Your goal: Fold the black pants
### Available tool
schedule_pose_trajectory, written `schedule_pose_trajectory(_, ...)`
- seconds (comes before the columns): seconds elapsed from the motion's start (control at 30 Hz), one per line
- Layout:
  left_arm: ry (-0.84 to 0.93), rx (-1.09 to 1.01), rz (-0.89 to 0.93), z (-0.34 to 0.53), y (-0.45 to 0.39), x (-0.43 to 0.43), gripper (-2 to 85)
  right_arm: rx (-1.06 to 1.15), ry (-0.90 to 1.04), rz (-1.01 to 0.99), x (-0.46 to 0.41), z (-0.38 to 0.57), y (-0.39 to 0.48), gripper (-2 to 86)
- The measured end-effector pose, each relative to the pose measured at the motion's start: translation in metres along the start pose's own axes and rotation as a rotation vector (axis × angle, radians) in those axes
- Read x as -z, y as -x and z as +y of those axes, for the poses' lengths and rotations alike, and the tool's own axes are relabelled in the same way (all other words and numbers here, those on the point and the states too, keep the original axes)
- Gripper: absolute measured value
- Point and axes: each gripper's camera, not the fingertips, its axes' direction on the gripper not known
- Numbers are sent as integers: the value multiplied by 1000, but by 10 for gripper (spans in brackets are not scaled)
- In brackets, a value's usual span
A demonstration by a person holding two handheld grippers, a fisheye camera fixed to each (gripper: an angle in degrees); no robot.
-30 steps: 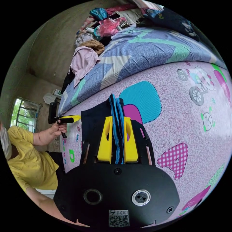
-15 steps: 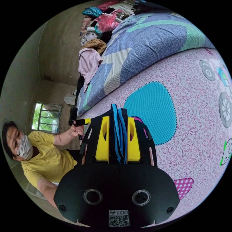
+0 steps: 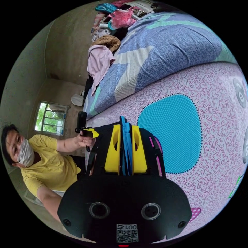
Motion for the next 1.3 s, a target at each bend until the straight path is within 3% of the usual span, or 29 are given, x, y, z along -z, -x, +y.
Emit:
schedule_pose_trajectory(0.2, -56, -83, 42, 25, 17, 0, 4, 70, -45, 37, 18, -3, 33, 55)
schedule_pose_trajectory(0.67, -191, -441, -122, 48, -34, 14, 1, 345, -295, 118, 97, -32, 194, 53)
schedule_pose_trajectory(0.83, -155, -624, -184, 94, -67, -16, 2, 370, -205, 149, 114, -14, 236, 53)
schedule_pose_trajectory(1.07, -16, -595, -129, 184, -51, -98, 2, 296, -17, 180, 105, 51, 258, 53)
schedule_pose_trajectory(1.3, 126, -561, -152, 271, -26, -199, 3, 208, 32, 215, 86, 110, 260, 52)
